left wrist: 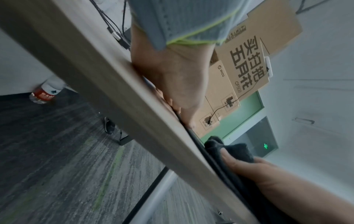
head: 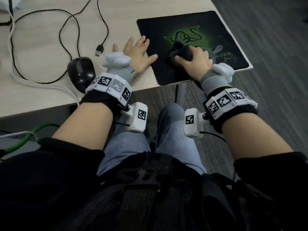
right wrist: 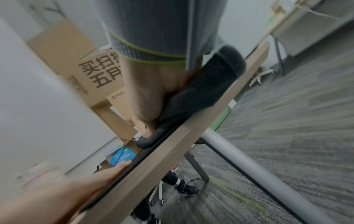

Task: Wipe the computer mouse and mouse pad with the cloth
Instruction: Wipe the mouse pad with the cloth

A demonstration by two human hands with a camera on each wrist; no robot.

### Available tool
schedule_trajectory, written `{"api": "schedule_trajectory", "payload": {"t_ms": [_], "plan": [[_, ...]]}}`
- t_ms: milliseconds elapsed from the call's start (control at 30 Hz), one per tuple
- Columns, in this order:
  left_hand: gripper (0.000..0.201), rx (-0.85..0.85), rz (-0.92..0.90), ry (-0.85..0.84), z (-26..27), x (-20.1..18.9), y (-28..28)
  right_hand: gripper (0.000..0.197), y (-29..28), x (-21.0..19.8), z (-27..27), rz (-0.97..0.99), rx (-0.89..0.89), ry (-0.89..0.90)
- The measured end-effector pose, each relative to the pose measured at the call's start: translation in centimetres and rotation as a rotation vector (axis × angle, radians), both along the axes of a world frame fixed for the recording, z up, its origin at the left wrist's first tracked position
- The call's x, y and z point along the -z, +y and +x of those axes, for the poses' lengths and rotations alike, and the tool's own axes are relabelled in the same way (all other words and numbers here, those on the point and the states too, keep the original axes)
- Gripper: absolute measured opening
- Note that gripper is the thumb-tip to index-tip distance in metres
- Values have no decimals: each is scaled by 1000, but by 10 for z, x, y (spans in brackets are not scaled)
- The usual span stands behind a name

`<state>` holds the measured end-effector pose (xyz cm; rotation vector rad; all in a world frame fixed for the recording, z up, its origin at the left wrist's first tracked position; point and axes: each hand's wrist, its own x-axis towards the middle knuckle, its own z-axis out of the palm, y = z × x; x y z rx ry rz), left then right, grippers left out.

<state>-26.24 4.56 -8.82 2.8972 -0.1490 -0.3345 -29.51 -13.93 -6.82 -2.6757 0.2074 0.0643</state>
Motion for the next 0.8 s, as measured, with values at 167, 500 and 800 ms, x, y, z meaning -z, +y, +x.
{"api": "schedule_trajectory", "payload": {"t_ms": [167,500,800], "plan": [[52,-13,3,-40,-3,1,-3,36,22,-1,-20,111,-288,90],[64,15,-10,-23,-4,-1,0,45,-3,-6,-13,2,47,31],[64,13,-12,-5,-6,-6,-4,45,9,-4,-11,-34,-47,59]]}}
